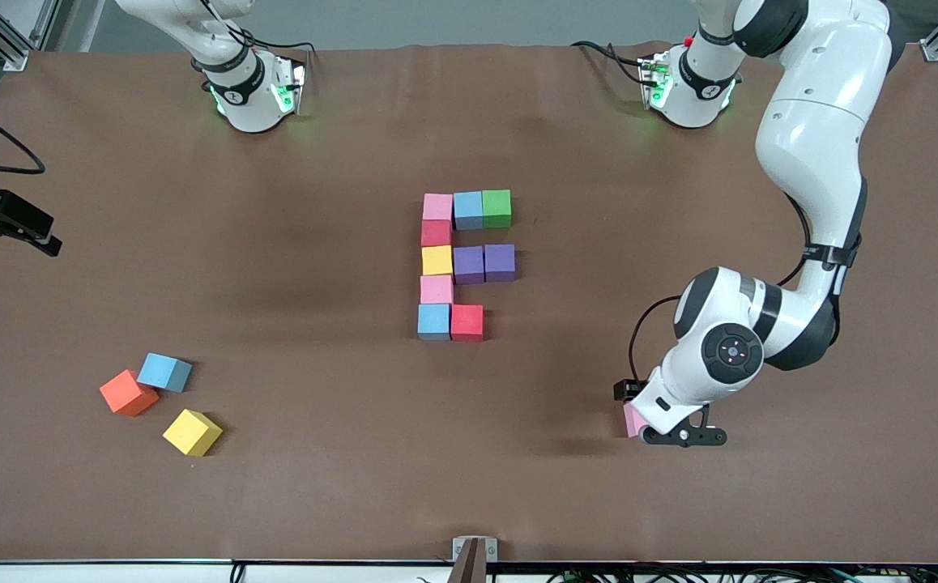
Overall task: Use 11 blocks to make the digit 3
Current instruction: 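Lower the left gripper and grasp the pink cube, then lift the pink cube with the left gripper, then carry the pink cube beside the red cube with the left gripper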
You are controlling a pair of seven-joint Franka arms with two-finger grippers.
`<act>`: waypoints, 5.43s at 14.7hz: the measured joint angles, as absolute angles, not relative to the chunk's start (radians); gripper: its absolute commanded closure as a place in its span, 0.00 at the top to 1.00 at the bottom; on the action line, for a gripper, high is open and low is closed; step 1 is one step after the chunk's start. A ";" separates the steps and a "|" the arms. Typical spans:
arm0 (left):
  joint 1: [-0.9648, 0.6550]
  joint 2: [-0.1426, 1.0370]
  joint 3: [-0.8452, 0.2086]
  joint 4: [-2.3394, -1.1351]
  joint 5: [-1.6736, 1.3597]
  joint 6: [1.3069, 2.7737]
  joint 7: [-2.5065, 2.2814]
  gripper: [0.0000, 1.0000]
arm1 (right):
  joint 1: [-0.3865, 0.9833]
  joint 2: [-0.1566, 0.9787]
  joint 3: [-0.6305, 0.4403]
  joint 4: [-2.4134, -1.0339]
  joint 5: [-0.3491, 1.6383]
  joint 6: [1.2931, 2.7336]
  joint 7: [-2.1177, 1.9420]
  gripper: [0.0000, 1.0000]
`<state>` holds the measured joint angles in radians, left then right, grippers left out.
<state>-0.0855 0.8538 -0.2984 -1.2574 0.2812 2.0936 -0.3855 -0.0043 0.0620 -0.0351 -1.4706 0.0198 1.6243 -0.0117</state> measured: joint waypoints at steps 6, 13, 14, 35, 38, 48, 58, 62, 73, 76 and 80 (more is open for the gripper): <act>-0.050 0.901 -0.293 -1.256 0.216 2.212 -0.419 0.99 | -0.004 0.074 -0.036 -1.476 0.020 1.624 -0.011 1.00; -0.065 0.940 -0.292 -1.255 0.216 2.221 -0.441 0.93 | -0.005 0.097 -0.036 -1.476 0.020 1.646 -0.011 1.00; -0.065 0.944 -0.291 -1.256 0.216 2.221 -0.441 0.90 | -0.005 0.097 -0.036 -1.476 0.020 1.646 -0.011 1.00; -0.069 0.954 -0.254 -1.233 0.216 2.331 -0.435 0.95 | -0.006 0.097 -0.038 -1.476 0.020 1.655 -0.011 1.00; -0.071 0.960 -0.255 -1.233 0.213 2.331 -0.435 0.86 | -0.007 0.097 -0.039 -1.476 0.020 1.656 -0.011 1.00; -0.073 0.971 -0.255 -1.223 0.145 2.333 -0.435 0.36 | -0.007 0.097 -0.039 -1.476 0.020 1.656 -0.011 1.00; -0.161 0.922 -0.265 -1.211 0.071 2.289 -0.867 0.27 | -0.007 0.097 -0.040 -1.476 0.019 1.656 -0.011 1.00; -0.267 0.892 -0.257 -1.244 0.082 2.287 -1.248 0.22 | -0.007 0.097 -0.042 -1.476 0.019 1.656 -0.011 1.00; -0.352 0.752 -0.259 -1.471 0.250 2.287 -2.048 0.19 | -0.012 0.100 -0.047 -1.476 0.019 1.655 -0.011 1.00; -0.390 0.752 -0.259 -1.477 0.295 2.287 -2.276 0.17 | -0.014 0.100 -0.047 -1.476 0.019 1.651 -0.011 1.00; -0.434 0.755 -0.258 -1.487 0.310 2.287 -2.426 0.17 | -0.014 0.101 -0.047 -1.476 0.019 1.648 -0.011 1.00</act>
<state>-0.4336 0.7546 -0.2581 -1.4874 0.3099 2.2873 -2.4257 -0.0143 0.1008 -0.0475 -1.4764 0.0191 1.6477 -0.0114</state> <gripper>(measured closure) 0.454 0.000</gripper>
